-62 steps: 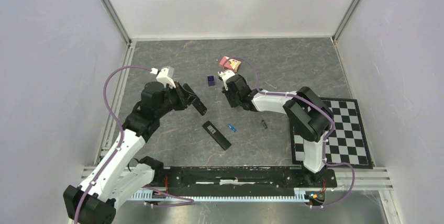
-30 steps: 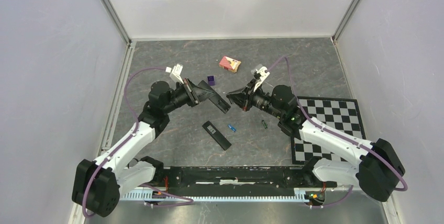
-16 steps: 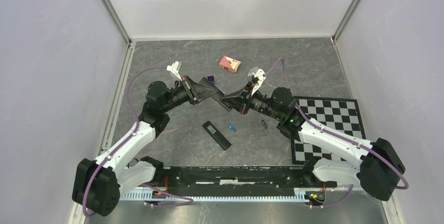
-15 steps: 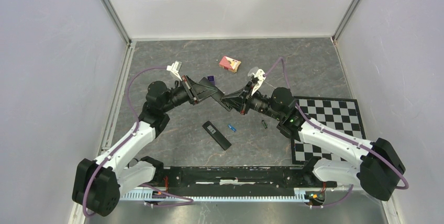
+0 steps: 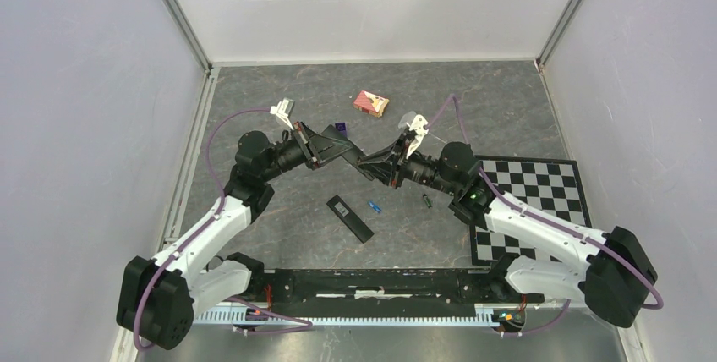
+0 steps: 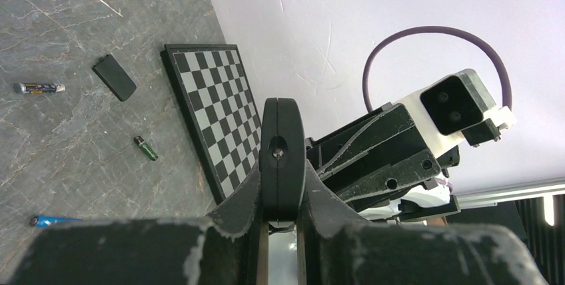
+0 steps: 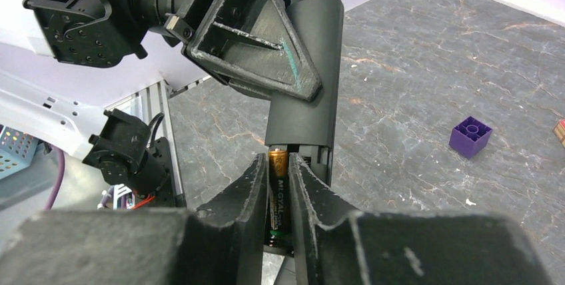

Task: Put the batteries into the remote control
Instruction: Load the battery into the remote control.

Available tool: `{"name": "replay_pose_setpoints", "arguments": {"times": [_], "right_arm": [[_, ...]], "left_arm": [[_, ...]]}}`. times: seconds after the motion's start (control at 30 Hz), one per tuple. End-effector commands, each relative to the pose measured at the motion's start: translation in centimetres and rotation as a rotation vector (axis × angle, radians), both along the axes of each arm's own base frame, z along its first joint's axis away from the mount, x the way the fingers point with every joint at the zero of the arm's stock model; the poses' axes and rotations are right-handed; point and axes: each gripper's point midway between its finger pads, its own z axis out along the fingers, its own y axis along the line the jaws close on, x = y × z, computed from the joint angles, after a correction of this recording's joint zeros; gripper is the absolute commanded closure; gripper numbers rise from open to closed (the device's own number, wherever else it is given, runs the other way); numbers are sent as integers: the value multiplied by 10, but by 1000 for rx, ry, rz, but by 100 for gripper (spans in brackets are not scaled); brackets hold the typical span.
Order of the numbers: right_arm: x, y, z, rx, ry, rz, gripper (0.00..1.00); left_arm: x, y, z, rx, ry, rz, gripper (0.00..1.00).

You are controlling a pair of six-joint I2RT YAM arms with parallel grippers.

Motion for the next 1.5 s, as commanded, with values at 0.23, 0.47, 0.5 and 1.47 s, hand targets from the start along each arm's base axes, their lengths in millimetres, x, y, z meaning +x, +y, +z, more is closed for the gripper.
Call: {"name": "replay_pose_setpoints", "arguments": {"times": [0.23, 0.47, 0.5, 1.47], "right_arm": [[3, -4, 36, 34, 0, -39, 57], [-9, -2, 70, 99, 7, 17, 13], [-12, -2, 73, 109, 11, 28, 5], [8, 14, 44, 500, 684, -26, 2]], "left_arm": [[-6, 0, 31, -38, -104, -15, 98], [4, 2, 24, 0, -139, 26, 98], [5, 2, 25, 5, -150, 33, 98], [13, 5, 38, -43, -211, 82, 98]]}}
